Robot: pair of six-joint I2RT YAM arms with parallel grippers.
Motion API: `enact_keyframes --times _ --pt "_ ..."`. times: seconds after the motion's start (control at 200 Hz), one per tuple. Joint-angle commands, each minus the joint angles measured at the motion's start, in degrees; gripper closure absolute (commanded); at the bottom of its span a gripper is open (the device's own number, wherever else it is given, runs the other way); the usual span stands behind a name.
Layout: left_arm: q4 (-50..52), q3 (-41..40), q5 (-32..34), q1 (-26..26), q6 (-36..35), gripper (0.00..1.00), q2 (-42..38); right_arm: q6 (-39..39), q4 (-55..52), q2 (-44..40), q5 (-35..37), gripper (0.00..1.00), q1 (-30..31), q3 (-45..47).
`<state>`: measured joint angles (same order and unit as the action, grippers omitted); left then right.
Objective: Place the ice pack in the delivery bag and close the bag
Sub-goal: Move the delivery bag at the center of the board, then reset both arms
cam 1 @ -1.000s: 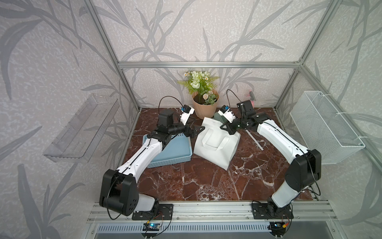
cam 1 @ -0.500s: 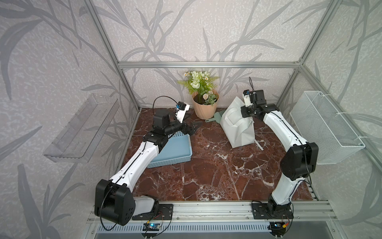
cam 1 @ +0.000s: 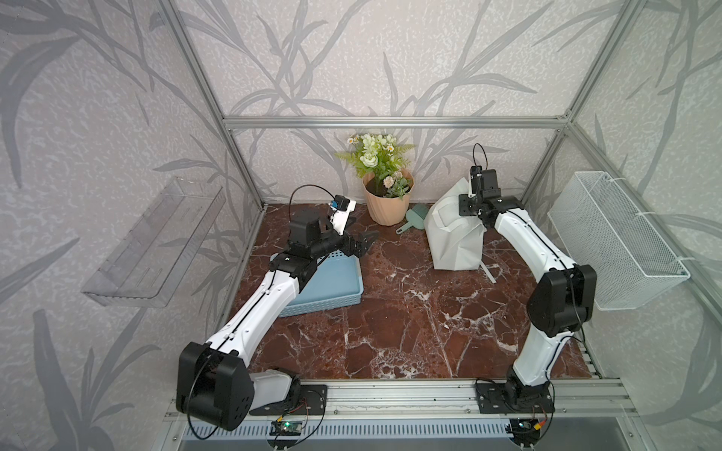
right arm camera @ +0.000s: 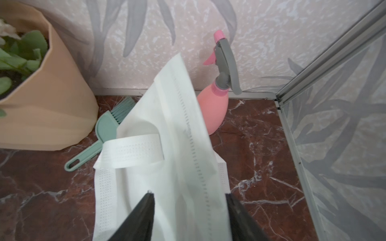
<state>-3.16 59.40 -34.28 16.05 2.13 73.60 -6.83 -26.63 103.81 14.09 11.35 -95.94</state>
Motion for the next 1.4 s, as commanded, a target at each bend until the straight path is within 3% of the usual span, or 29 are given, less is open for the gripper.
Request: enact_keyframes --times 0.0,0.045,0.215,0.355,0.51,0.65,0.815,0.975,1.095,1.18,1.26,1.315,1.395 --pt "0.56 -0.42 5.09 -0.32 0.13 0.0 -1.45 0.01 7.46 -9.29 -2.81 0.19 0.07 6.06" --pt "1.04 -0.42 7.4 -0.44 0.44 0.0 -1.44 0.63 9.98 -12.55 -2.86 0.0 0.07 9.36" --pt "1.38 -2.01 19.1 -1.73 3.5 0.0 -2.23 2.27 15.19 -25.43 -1.61 0.01 -0.64 21.31" --pt "1.26 -5.61 37.02 -2.81 7.8 0.0 -5.17 3.38 19.15 -36.82 -0.64 0.01 -1.67 34.16" --pt "-3.84 -15.38 56.66 -4.47 8.33 0.0 -10.44 2.38 27.17 -50.32 1.53 0.01 -2.71 53.04" --pt "-9.87 -24.77 67.7 -7.28 8.67 0.0 -13.15 0.95 34.5 -59.1 4.36 0.01 -2.92 68.68" --pt "-23.55 -34.24 66.68 -11.2 7.02 0.0 -9.48 4.08 52.21 -55.51 7.09 0.01 -3.0 81.45" --pt "-27.63 -32.66 65.23 -11.56 6.93 0.0 1.24 6.72 73.51 -37.64 8.39 0.01 -3.51 82.71" --pt "-43.21 -36.01 60.25 -11.29 1.09 0.0 5.68 6.78 87.22 -24.46 5.71 0.01 -4.89 82.06" --pt "-48.01 -37.08 59.41 -11.66 0.78 0.0 9.43 6.4 94.76 -16.75 1.81 0.01 -6.09 82.39" --pt "-58.13 -41.35 53.69 -11.75 -0.96 0.0 11.39 6.89 103.75 -10.02 -2.68 0.01 -7.18 83.48" --pt "-64.87 -43.68 50.22 -11.86 -2.24 0.0 12.98 6.76 102.37 -10.61 -4.33 0.01 -7.66 83.68" --pt "-64.35 -44.41 44.72 -13.49 -2.08 0.0 12.73 6.36 99.41 -11.4 -9.06 0.01 -9.16 82.5"
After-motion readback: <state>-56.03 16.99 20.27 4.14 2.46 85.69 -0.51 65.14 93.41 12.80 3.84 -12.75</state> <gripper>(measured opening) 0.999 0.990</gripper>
